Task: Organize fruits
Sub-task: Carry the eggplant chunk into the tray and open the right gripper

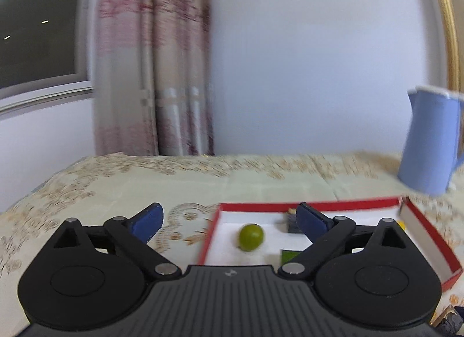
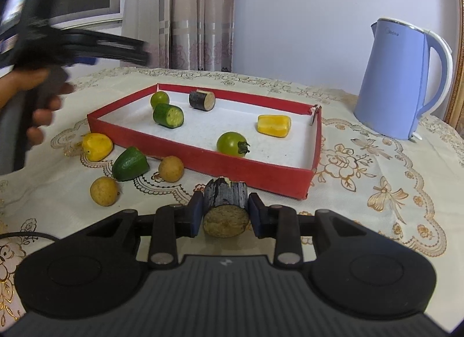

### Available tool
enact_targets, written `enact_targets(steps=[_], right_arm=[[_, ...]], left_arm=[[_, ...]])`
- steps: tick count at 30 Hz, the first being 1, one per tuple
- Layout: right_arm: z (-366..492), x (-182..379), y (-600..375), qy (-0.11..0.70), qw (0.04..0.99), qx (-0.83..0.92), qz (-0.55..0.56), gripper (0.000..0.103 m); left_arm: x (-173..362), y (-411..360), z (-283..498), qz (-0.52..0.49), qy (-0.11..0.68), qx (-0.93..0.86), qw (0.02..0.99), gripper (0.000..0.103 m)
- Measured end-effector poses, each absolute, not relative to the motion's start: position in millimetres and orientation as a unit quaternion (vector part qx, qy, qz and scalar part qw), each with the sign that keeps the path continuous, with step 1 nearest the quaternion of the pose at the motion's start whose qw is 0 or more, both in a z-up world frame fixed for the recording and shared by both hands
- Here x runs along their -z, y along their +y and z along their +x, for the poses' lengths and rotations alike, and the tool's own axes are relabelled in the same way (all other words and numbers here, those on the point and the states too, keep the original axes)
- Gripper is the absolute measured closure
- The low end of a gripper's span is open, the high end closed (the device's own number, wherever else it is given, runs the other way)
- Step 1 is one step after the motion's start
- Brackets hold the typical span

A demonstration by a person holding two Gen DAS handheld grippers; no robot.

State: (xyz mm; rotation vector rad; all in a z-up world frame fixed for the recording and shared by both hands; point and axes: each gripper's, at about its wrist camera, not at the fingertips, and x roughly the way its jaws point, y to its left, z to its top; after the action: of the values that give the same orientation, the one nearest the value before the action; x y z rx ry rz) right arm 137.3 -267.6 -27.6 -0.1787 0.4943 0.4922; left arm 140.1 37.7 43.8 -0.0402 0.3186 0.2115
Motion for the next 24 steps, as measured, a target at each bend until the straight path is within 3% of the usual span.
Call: enact_targets(steps=[6, 16, 24], right_arm=[[136, 21, -263, 0.235, 0.938, -0.234, -0.1, 0.072], [169, -17, -249, 0.195, 0.949, -0.216, -0.123, 0.072], [220, -26, -254, 0.175, 0.964, -0.184, -0.074, 0.072]], left_arm=[[-41, 56, 133, -0.083, 0.138, -0.082, 0.984, 0.004], [-26, 54, 134, -0.071, 0.14, -0.074, 0.985, 0.004], [-24, 59, 133, -0.076, 0.143, -0.085, 0.983, 0.004]])
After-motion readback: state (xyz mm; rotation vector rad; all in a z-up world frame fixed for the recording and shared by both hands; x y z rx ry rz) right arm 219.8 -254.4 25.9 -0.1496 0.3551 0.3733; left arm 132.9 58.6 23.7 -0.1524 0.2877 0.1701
